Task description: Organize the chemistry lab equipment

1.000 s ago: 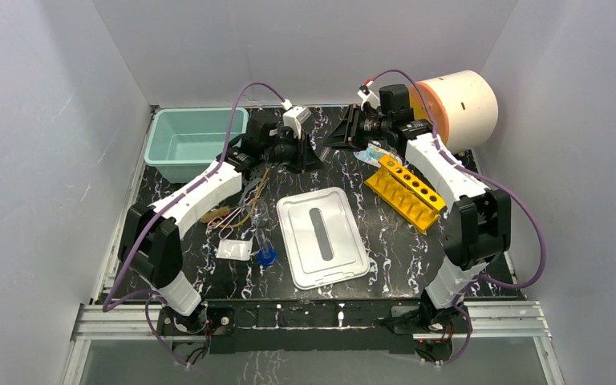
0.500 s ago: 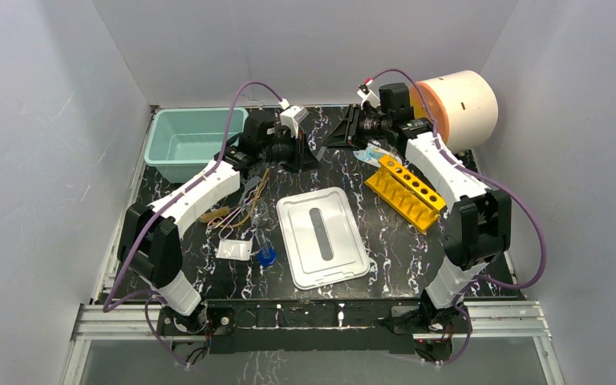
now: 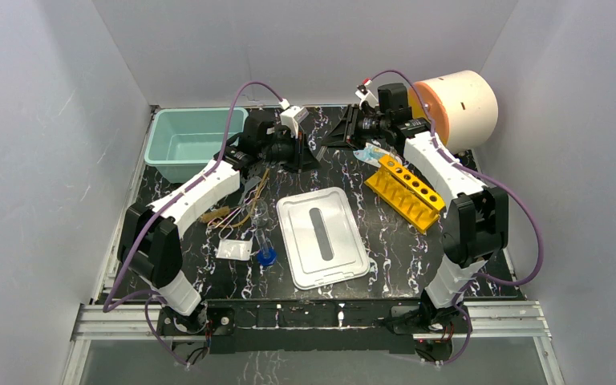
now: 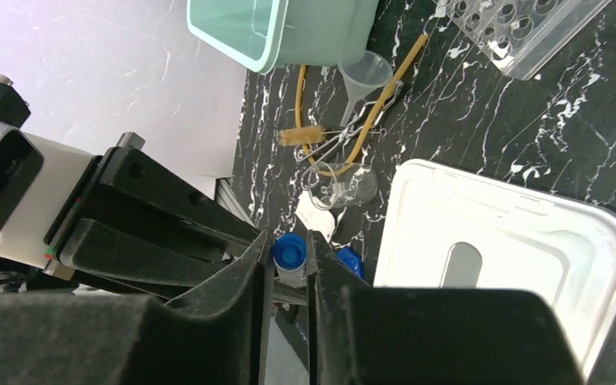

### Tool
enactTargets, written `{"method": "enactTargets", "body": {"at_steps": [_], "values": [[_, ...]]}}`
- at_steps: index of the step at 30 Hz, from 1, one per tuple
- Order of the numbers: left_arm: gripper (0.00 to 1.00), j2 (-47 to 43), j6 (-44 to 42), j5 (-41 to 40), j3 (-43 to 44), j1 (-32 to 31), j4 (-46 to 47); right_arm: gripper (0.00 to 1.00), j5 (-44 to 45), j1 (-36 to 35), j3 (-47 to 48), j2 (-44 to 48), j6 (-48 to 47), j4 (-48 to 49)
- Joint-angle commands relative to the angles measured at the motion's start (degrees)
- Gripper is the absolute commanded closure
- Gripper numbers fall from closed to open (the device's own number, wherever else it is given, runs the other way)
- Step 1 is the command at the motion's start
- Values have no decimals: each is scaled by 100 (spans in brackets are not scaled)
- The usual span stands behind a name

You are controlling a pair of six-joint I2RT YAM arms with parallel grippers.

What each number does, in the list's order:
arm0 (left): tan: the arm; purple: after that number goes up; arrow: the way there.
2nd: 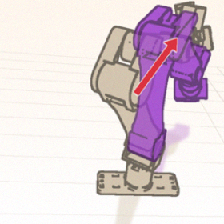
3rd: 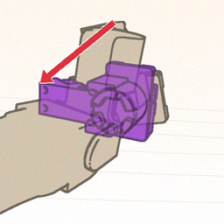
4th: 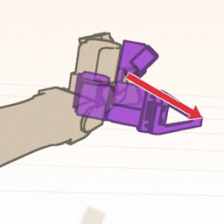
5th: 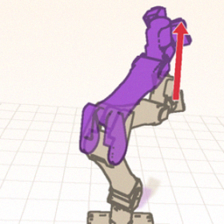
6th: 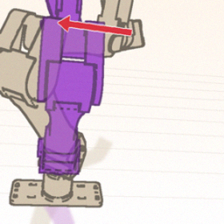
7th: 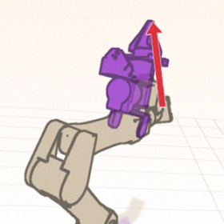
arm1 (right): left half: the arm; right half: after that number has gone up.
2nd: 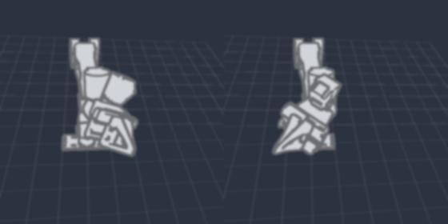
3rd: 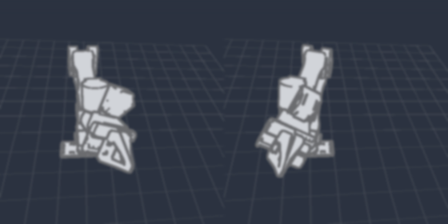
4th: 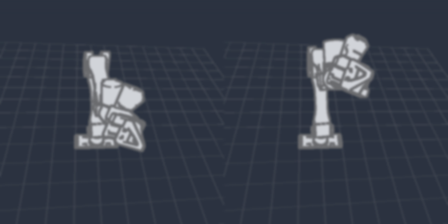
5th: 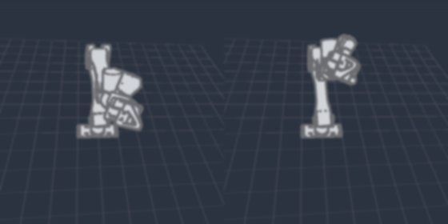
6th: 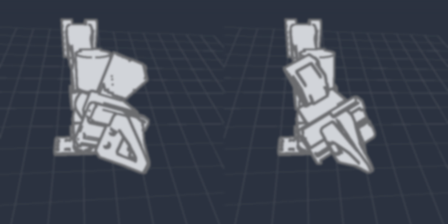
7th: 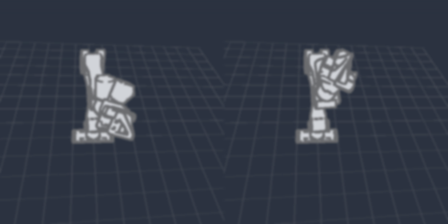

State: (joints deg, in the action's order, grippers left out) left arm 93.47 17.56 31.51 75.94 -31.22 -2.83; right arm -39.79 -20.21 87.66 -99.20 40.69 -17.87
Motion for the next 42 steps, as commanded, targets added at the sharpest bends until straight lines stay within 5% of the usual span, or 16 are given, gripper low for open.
{"method": "enactTargets", "body": {"at_steps": [1,4,9,14,27,42], "values": [[100,-246,-34,174,260,20,36,80,-169,28,278,0,14,266],[99,-231,19,61,269,15,26,83,-151,26,272,48,-16,266],[40,-281,212,-521,246,44,-116,83,218,26,351,61,-325,145],[18,-626,583,-1419,20,209,-273,82,1190,13,503,-38,-1229,313],[6,-1854,1494,-3493,-81,813,-1725,79,3503,-877,297,-584,-3539,2341],[2,-1888,1225,-3929,-112,1092,-1959,81,4665,-1570,-241,-1450,-4727,4071]]}}
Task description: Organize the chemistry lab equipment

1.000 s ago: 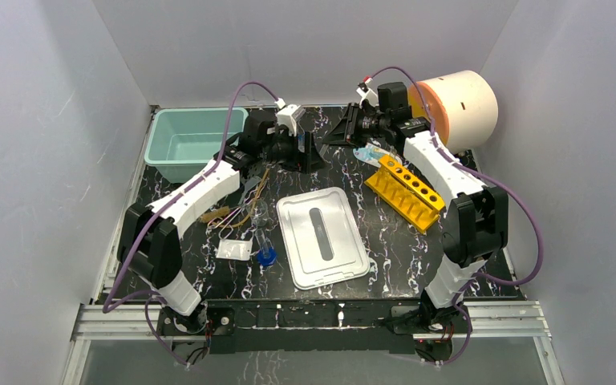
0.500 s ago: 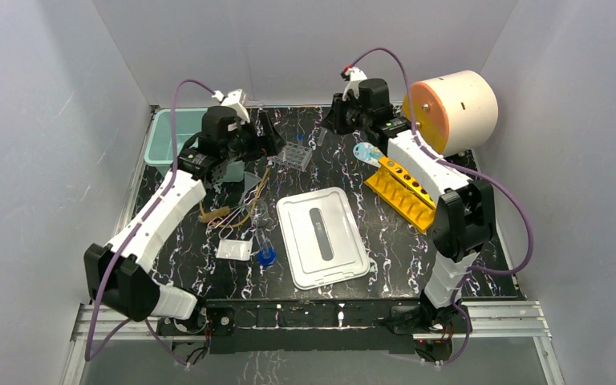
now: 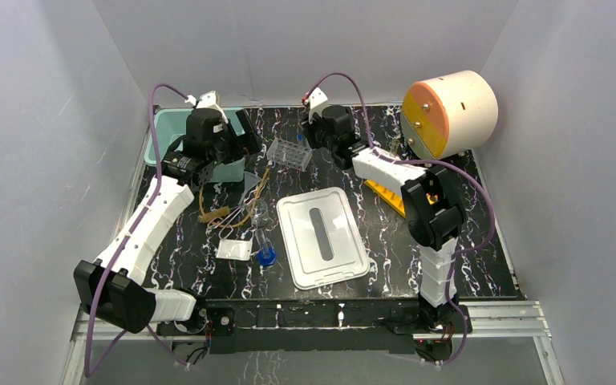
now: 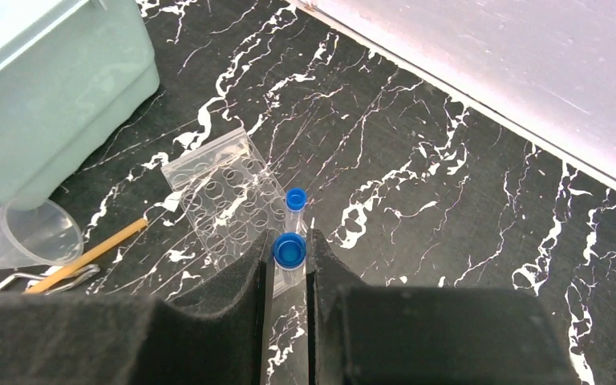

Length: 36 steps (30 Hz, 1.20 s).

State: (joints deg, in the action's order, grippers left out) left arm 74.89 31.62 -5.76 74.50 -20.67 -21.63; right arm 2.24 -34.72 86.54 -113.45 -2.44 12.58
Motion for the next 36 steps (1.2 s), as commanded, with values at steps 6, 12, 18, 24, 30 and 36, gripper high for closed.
{"method": "enactTargets", "body": {"at_steps": [6,12,18,24,30,36], "values": [[2,-3,-182,-219,-46,36,-129,81,660,-134,-436,-242,-468,1755],[2,24,-228,-301,-33,36,-202,81,697,-136,-549,-432,-373,2138],[2,-4,-270,-321,-22,32,-270,81,719,-135,-423,-697,-307,2207],[2,-45,-279,-347,-62,35,-289,81,760,-136,-436,-835,-309,2300],[2,-71,-343,-377,-79,36,-306,81,732,-135,-368,-997,-276,2322],[2,-89,-375,-400,-83,33,-329,80,765,-132,-308,-1102,-255,2313]]}}
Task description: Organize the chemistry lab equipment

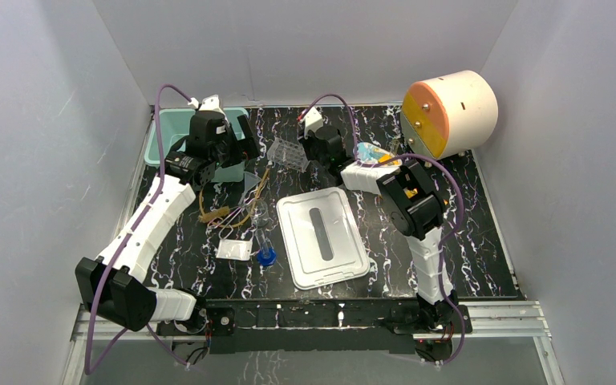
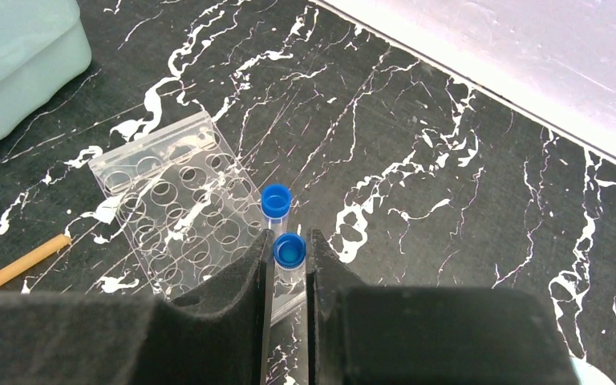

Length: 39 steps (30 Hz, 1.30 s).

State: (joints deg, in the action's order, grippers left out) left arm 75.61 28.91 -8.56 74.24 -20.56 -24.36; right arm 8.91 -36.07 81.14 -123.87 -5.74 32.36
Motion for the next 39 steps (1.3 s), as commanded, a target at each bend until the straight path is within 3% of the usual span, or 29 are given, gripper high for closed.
{"method": "enactTargets", "body": {"at_steps": [1,21,39], "values": [[2,-161,-104,-120,-63,25,-60,79,99,3,232,-75,79,333],[2,-108,-131,-120,-81,25,-34,59,375,7,383,-123,301,-9],[2,-214,-102,-81,-169,27,6,57,682,10,570,129,258,-551]]}}
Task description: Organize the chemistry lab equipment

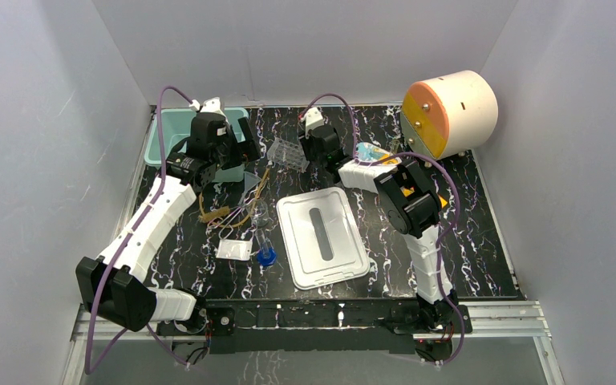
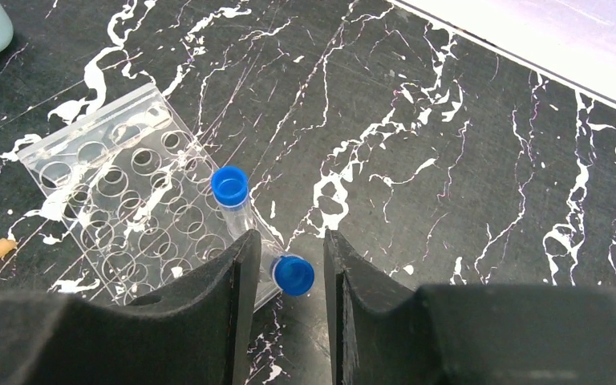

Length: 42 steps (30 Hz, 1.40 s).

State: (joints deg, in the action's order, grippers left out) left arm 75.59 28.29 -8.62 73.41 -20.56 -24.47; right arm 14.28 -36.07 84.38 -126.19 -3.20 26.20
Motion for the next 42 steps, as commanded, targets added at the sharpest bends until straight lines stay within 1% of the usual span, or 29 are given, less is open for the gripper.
{"method": "enactTargets", "body": {"at_steps": [1,8,12,14,24,28,30,36,39,42], "values": [[2,-212,-35,-70,-84,30,14,57,131,7,250,371,12,53],[2,-220,-26,-52,-88,32,24,56,-162,8,390,495,48,-98],[2,-228,-25,-52,-89,29,13,64,-334,8,560,404,80,-220],[2,-237,-26,-64,-91,34,16,66,-426,12,632,379,118,-295],[2,-264,-34,-69,-128,30,12,67,-750,15,853,279,206,-494],[2,-269,-34,-70,-137,34,26,67,-591,22,941,237,219,-572],[2,-264,-34,-69,-138,33,21,63,-443,44,997,282,242,-681],[2,-269,-27,-48,-173,34,47,44,-455,101,1400,450,369,-1540],[2,-264,-22,-18,-192,33,71,43,-568,150,1472,503,507,-1955],[2,-281,-24,-33,-203,34,57,44,-774,173,1305,630,545,-2184]]}}
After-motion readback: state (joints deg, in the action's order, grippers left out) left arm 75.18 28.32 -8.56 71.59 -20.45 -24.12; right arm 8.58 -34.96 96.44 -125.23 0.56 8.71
